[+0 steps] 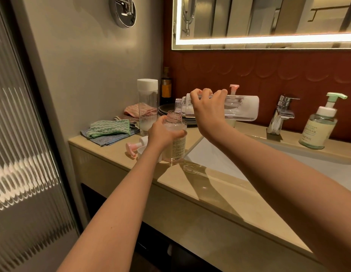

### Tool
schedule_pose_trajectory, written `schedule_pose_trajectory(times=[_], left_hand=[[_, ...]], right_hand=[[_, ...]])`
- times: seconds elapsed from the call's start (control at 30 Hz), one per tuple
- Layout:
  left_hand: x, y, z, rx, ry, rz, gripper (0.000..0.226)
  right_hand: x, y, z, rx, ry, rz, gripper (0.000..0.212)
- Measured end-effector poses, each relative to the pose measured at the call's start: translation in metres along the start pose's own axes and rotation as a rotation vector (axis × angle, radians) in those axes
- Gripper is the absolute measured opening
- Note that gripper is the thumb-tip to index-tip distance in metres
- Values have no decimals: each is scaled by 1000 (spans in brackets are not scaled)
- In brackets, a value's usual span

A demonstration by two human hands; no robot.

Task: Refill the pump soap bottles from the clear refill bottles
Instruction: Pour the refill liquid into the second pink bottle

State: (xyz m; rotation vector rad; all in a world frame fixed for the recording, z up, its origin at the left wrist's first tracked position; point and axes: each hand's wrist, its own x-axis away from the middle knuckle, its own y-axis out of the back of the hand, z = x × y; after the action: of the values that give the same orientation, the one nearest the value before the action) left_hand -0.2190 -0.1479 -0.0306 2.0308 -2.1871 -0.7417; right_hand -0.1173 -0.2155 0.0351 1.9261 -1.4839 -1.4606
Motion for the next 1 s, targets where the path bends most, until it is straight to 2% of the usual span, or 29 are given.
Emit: schedule_pose_trajectory(times=[1.0], left_hand=[[0, 0, 1, 3, 11, -3, 85]], right_hand=[[-1, -2, 1, 0, -9, -13, 66]])
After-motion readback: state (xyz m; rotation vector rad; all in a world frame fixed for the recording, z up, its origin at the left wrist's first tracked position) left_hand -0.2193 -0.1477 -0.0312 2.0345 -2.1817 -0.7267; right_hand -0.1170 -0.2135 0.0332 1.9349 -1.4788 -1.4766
